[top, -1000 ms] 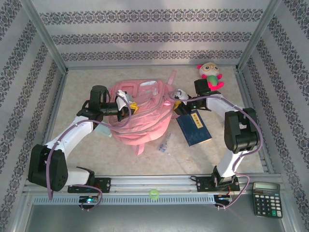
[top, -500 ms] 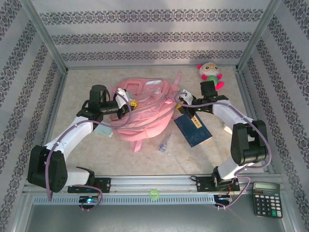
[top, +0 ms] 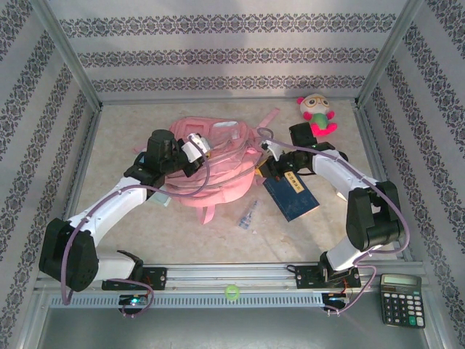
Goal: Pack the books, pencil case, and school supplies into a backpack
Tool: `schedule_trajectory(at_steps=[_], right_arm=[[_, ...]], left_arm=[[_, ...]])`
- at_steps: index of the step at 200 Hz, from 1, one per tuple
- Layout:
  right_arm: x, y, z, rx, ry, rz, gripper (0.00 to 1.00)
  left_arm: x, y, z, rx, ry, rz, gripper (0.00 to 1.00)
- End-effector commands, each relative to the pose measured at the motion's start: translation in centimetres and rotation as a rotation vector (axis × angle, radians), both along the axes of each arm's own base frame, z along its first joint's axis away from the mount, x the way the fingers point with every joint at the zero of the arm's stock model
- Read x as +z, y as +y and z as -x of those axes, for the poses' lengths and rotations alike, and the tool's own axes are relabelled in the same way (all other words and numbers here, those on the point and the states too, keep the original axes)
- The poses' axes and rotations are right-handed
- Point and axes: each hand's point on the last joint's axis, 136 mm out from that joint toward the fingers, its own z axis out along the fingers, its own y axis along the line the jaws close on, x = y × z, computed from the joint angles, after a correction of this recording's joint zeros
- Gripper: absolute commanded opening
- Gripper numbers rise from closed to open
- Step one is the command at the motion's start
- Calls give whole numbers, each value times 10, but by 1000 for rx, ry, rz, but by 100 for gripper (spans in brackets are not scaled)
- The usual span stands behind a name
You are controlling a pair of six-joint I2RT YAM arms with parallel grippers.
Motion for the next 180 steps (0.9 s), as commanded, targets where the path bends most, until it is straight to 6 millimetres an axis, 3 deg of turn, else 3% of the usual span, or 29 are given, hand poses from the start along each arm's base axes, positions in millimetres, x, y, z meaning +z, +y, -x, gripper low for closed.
schedule_trajectory(at_steps=[1, 53, 98, 144, 180], right_arm=[[25, 20, 23, 11, 125, -71, 0], [53, 41, 42, 1, 268, -159, 0], [60, 62, 57, -59, 460, -209, 0], [81, 100, 61, -85, 479, -286, 0], [73, 106, 60, -174, 520, -294, 0]], left_arm=[[23, 22, -34, 213, -110, -64, 0], [9, 6, -44, 268, -130, -149, 0], [5, -8, -48, 306, -90, -46, 0], [2, -32, -61, 343, -98, 39, 0], [0, -54, -55, 249, -86, 73, 0]])
